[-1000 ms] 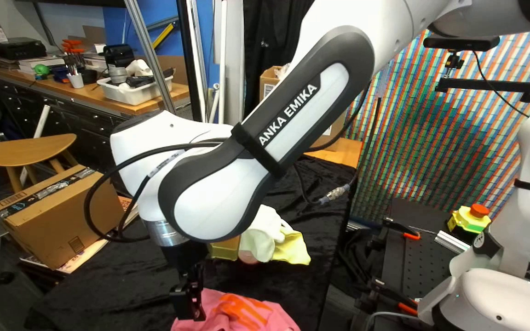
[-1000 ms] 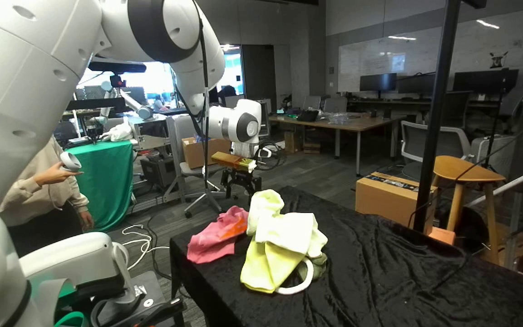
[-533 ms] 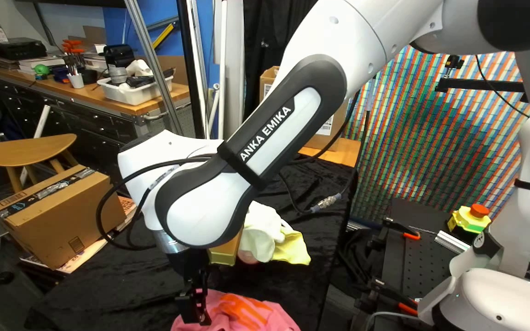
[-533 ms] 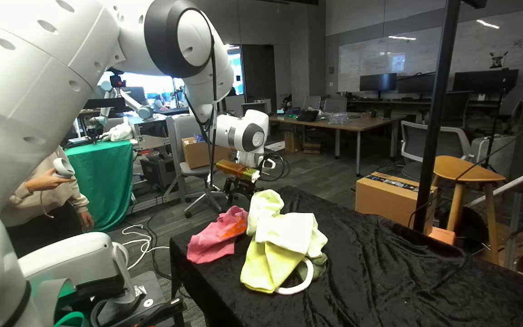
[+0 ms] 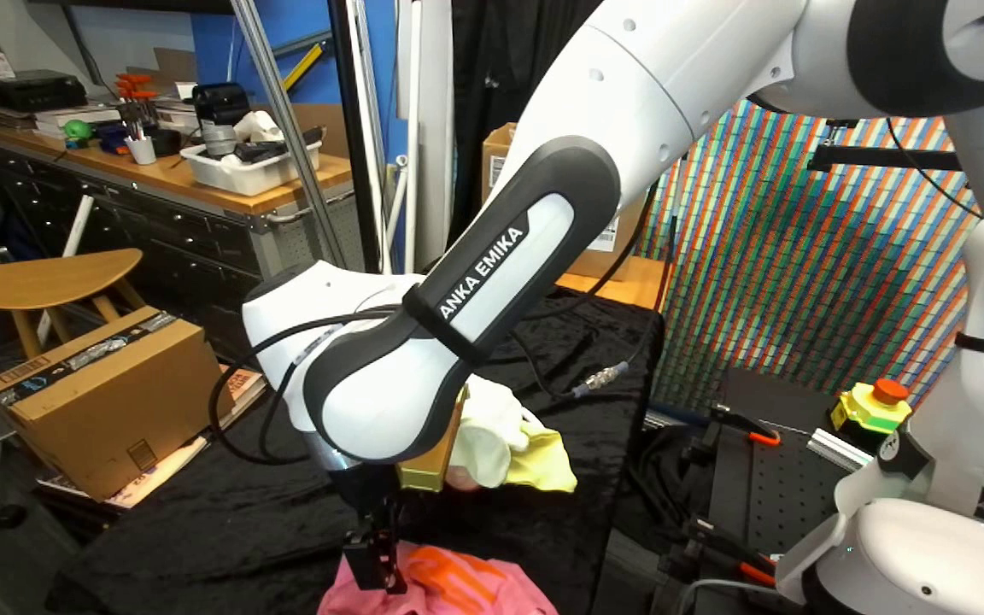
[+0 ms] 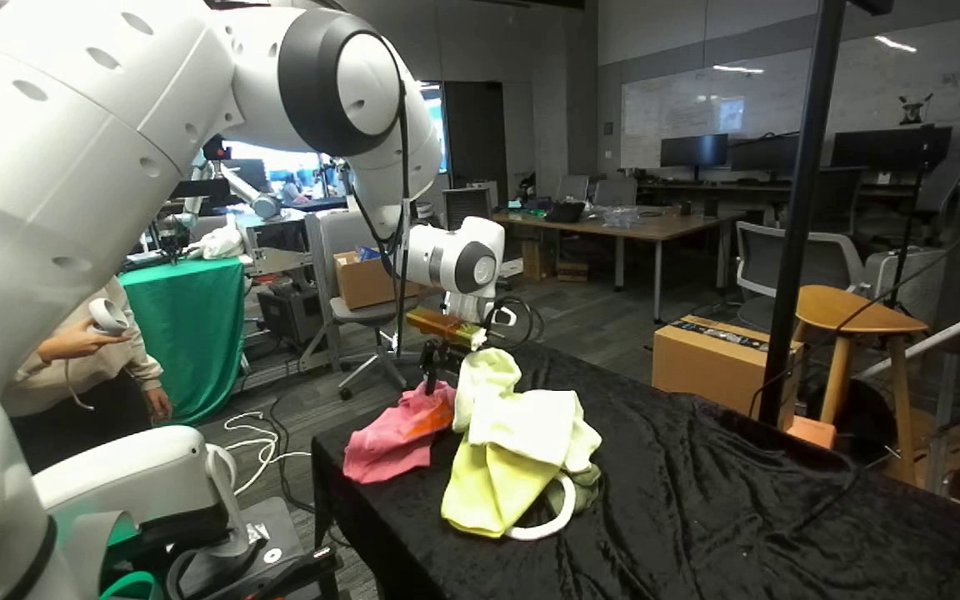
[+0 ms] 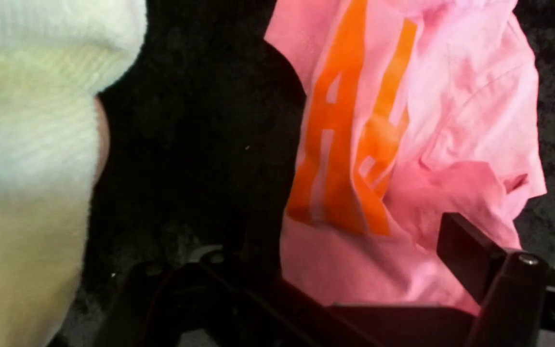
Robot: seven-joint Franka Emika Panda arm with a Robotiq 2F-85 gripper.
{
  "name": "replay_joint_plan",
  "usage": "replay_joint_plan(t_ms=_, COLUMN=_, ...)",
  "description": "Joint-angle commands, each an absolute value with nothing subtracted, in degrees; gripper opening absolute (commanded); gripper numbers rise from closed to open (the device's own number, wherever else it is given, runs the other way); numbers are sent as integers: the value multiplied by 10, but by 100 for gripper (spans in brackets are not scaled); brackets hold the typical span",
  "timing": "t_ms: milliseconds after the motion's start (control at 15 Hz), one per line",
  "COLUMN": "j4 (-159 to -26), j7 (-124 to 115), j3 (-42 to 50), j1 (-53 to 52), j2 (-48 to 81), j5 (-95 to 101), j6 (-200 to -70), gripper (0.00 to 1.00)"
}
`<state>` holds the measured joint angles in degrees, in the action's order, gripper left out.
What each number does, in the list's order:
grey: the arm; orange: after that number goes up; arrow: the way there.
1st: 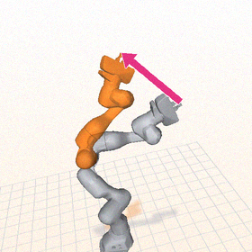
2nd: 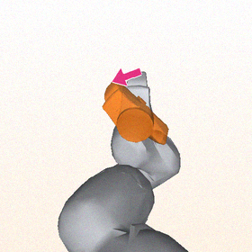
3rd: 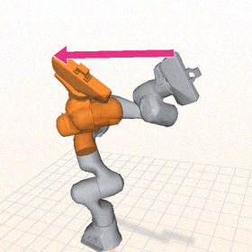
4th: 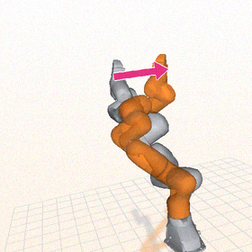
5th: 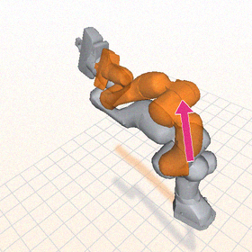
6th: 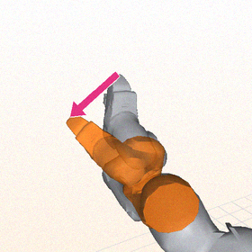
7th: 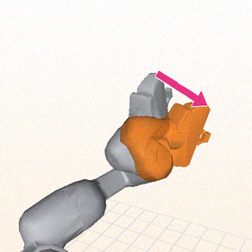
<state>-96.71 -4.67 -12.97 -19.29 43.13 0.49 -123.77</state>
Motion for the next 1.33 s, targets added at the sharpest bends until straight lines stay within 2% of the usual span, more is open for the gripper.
replay_joint_plan(t_ms=0, j4=-951, j7=-36, j3=-127, j1=-191, j2=444, j5=-2, j6=-1229, gripper=100)
replay_joint_plan(t_ms=600, j4=-952, j7=-25, j3=-129, j1=-189, j2=449, j5=-2, j6=-1227, gripper=99)
replay_joint_plan(t_ms=667, j4=-952, j7=-26, j3=-129, j1=-189, j2=450, j5=-1, j6=-1228, gripper=74)
replay_joint_plan(t_ms=733, j4=-953, j7=-23, j3=-130, j1=-188, j2=449, j5=-2, j6=-1227, gripper=74)
replay_joint_plan(t_ms=800, j4=-954, j7=-20, j3=-131, j1=-187, j2=447, j5=-4, j6=-1229, gripper=70)
replay_joint_plan(t_ms=1267, j4=-960, j7=-12, j3=-131, j1=-185, j2=436, j5=-3, j6=-1239, gripper=14)
